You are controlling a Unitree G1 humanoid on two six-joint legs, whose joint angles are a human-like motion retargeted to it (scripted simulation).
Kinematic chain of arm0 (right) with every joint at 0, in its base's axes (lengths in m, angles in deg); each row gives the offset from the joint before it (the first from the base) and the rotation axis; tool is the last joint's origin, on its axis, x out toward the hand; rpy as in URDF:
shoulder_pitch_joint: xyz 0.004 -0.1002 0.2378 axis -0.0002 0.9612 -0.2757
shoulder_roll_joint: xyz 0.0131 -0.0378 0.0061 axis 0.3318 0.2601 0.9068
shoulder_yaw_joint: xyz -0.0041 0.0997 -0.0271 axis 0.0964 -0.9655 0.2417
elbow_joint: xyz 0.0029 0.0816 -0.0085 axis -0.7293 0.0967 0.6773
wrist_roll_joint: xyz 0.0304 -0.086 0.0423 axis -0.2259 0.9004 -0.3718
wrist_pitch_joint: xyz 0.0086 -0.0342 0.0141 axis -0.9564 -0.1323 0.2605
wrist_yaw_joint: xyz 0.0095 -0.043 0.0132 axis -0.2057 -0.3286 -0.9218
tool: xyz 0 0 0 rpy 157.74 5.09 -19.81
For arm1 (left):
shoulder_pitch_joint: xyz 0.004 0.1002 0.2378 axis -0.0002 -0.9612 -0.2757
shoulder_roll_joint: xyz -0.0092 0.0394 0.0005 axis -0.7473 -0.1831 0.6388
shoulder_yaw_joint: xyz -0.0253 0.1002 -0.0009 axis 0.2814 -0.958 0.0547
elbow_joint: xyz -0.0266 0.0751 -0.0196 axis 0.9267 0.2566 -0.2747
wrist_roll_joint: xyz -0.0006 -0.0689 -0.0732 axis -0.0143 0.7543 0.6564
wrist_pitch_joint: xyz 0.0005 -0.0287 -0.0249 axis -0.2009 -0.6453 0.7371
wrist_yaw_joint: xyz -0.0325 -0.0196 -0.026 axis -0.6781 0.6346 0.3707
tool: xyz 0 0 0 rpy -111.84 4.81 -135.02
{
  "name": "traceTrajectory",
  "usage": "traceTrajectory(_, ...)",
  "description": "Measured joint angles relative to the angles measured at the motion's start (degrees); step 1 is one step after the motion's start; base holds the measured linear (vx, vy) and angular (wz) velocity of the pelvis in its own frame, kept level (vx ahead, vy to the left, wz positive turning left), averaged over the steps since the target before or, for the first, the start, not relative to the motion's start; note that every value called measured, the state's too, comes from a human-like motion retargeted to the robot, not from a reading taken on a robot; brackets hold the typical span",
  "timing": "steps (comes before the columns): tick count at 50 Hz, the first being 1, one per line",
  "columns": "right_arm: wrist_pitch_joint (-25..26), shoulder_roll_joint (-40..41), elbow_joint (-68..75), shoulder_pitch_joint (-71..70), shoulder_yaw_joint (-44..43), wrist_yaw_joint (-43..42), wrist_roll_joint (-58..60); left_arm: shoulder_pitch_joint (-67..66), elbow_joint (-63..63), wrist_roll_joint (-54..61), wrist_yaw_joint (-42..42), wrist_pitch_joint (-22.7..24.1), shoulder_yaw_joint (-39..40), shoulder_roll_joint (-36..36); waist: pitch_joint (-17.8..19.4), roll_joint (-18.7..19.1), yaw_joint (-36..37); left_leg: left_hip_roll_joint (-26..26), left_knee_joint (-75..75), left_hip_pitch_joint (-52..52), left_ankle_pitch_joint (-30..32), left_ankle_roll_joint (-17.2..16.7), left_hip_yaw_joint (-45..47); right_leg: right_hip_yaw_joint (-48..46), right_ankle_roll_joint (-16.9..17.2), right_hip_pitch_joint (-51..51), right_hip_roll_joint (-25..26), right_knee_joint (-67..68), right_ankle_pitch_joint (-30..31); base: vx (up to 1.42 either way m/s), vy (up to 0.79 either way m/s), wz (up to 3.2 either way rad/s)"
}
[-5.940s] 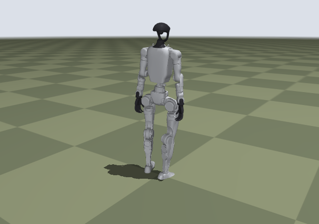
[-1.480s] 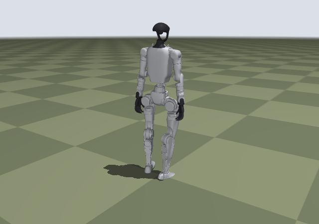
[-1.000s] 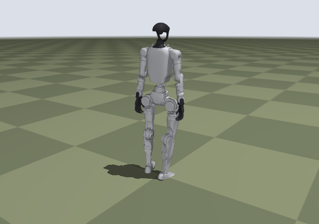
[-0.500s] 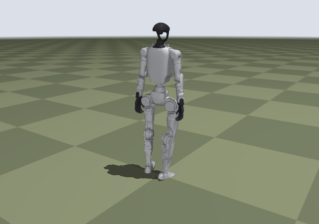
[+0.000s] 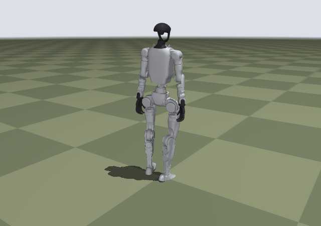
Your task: Upper body actions
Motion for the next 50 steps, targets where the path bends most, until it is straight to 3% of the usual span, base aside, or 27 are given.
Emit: traceTrajectory(50, 0.0, 0.0, 0.0, 0.0, 0.0, 0.0, 0.0, -0.1, -0.1, 0.0, -0.5, -0.1, -0.3, 0.1, 0.0, 0.0, -0.1, 0.0, 0.1, -0.2, 0.1, 0.0, -0.2, -0.1, 0.0, 0.0, -0.1, 0.0, 0.1, 0.0, 0.0, 0.0)
